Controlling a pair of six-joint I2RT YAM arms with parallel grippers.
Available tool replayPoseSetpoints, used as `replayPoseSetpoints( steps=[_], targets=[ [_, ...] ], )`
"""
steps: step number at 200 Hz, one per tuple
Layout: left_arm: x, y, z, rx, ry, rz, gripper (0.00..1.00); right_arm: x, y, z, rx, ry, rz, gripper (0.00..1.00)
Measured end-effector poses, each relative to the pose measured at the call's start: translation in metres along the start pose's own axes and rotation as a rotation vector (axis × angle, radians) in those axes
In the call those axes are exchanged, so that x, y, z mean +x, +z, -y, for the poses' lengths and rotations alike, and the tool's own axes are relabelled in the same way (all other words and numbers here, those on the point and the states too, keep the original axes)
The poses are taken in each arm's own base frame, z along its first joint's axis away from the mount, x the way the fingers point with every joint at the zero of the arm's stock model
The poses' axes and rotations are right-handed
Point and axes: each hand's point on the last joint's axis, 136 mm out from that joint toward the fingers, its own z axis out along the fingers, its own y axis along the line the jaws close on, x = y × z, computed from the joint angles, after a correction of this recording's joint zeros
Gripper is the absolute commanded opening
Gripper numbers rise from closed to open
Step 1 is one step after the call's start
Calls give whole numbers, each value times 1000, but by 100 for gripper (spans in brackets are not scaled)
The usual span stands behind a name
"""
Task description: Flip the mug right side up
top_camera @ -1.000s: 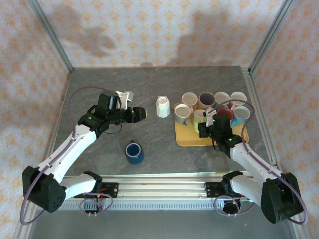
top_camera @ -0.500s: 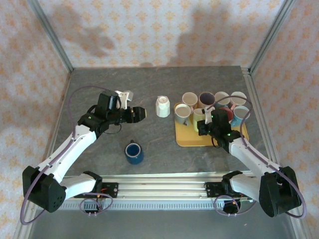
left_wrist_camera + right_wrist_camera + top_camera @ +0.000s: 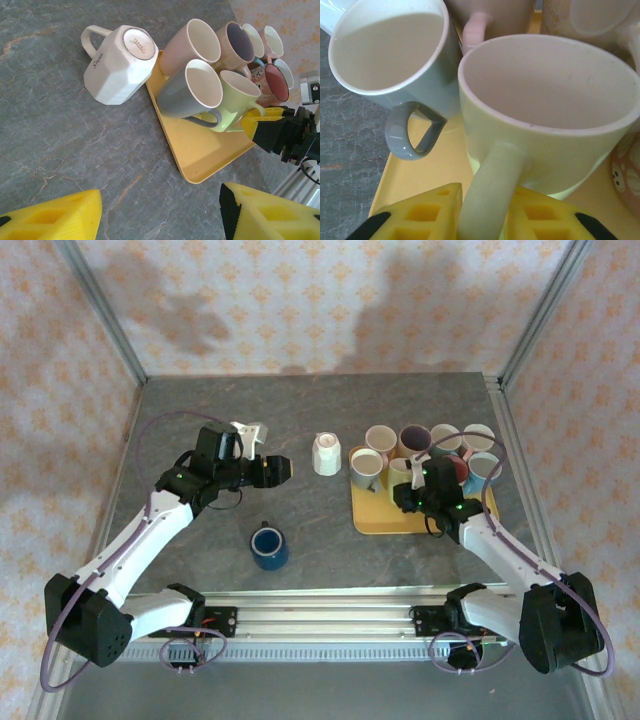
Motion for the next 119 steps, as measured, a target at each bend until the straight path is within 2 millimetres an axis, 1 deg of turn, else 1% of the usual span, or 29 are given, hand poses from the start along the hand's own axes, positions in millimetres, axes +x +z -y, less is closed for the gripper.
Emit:
replayPoseSetpoints(
  steps=[25,76,119],
  targets=[
    [1,0,-1,-4,0,-3,65,5,-1,1,4,13,-20,29],
    [2,0,-2,-7,-2,-8,64,15,-5,5,29,39,-54,33],
    [-2,-3,1,-7,1,0,64,19,-1,10,60,43,-93,36]
  ],
)
